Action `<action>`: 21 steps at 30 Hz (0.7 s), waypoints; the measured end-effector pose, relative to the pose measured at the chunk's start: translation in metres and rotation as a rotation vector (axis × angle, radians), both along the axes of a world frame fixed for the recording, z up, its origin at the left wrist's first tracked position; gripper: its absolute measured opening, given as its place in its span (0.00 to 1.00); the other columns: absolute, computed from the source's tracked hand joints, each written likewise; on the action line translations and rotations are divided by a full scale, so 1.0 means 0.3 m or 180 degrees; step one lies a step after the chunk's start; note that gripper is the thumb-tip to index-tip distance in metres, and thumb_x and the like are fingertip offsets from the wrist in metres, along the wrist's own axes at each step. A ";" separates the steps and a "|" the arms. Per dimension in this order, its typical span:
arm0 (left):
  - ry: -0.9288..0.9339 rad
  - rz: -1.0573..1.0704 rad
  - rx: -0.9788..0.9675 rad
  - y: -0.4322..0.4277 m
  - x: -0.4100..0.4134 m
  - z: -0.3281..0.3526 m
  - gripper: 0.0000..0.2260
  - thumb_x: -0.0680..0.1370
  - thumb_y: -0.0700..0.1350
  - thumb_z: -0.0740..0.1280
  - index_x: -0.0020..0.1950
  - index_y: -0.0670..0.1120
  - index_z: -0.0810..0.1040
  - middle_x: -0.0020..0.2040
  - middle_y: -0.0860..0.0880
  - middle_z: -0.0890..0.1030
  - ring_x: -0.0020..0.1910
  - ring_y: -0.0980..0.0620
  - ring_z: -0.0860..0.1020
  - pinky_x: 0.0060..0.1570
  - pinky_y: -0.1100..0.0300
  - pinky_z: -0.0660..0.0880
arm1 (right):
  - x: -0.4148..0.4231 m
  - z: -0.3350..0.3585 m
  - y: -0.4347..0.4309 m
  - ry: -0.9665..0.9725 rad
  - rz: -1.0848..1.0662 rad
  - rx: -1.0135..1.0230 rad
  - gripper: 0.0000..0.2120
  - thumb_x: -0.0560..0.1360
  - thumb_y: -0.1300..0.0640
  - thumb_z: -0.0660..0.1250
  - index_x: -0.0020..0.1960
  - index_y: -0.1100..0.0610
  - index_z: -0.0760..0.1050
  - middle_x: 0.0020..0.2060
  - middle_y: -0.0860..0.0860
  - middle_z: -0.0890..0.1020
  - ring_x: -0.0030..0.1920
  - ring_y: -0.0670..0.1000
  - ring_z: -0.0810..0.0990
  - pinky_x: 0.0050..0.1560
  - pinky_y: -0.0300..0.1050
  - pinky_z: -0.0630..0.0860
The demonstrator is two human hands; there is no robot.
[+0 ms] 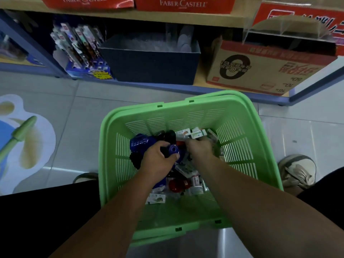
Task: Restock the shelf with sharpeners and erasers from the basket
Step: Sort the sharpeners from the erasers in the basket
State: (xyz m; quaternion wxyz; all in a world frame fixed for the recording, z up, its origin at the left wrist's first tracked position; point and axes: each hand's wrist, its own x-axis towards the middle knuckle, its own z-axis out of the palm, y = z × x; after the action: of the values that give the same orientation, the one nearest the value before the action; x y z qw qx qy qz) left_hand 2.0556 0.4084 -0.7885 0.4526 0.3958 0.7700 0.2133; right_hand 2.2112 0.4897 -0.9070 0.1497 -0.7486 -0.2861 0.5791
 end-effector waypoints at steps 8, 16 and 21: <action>-0.0288 0.0202 -0.0097 0.013 -0.022 -0.014 0.20 0.74 0.56 0.77 0.63 0.53 0.78 0.50 0.49 0.80 0.47 0.51 0.80 0.43 0.60 0.75 | -0.017 0.294 0.056 0.0517 -0.0682 -0.0431 0.24 0.73 0.65 0.77 0.65 0.66 0.73 0.42 0.61 0.83 0.24 0.54 0.81 0.23 0.43 0.77; -0.0391 0.0224 -0.0175 0.019 -0.029 -0.025 0.22 0.73 0.58 0.78 0.63 0.55 0.77 0.49 0.45 0.82 0.45 0.47 0.83 0.47 0.55 0.80 | 0.046 0.301 0.062 0.0613 0.0139 -0.0428 0.25 0.70 0.74 0.62 0.58 0.53 0.82 0.57 0.60 0.83 0.52 0.60 0.81 0.43 0.49 0.80; -0.0363 0.0213 -0.0161 0.022 -0.024 -0.024 0.24 0.72 0.59 0.78 0.64 0.53 0.77 0.48 0.44 0.82 0.44 0.47 0.83 0.44 0.56 0.80 | 0.069 0.367 0.060 0.1006 0.0055 -0.0494 0.14 0.71 0.68 0.63 0.56 0.63 0.76 0.45 0.58 0.80 0.37 0.54 0.76 0.38 0.47 0.72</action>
State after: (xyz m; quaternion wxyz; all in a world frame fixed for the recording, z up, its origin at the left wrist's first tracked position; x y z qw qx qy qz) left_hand 2.0484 0.4150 -0.7958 0.4982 0.3455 0.7610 0.2310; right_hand 2.2319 0.5076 -0.7968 0.1295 -0.6551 -0.2200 0.7112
